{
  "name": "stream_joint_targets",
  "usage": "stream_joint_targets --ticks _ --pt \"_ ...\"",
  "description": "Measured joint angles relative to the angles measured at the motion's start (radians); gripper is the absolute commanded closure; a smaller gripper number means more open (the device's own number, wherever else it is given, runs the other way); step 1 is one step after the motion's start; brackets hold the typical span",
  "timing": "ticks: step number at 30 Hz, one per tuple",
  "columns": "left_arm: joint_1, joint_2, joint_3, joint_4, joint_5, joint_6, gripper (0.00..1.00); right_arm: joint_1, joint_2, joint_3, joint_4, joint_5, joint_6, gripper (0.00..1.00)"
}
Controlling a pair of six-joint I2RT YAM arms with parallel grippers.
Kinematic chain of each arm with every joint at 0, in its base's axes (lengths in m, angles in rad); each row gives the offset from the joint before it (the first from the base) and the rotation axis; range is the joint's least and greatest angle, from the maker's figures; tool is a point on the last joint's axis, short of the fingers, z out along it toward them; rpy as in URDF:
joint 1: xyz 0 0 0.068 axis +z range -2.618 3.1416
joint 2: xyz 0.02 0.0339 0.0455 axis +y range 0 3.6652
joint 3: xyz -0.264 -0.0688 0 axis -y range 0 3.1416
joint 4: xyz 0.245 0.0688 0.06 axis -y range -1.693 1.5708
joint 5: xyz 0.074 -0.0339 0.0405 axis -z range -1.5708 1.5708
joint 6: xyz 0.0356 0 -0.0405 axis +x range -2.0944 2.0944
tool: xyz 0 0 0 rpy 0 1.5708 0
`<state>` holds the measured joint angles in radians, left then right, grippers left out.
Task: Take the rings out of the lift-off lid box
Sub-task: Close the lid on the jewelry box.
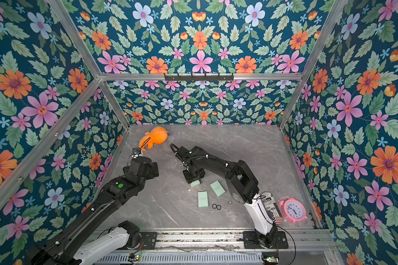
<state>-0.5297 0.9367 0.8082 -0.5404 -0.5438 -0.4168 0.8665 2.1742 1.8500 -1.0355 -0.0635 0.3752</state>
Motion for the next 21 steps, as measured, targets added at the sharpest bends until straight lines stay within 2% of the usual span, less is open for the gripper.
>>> stream_joint_targets --ticks 21 --pt "0.012 0.000 0.000 0.000 -0.002 0.000 0.01 0.006 0.043 0.050 -0.016 0.015 0.011 0.68"
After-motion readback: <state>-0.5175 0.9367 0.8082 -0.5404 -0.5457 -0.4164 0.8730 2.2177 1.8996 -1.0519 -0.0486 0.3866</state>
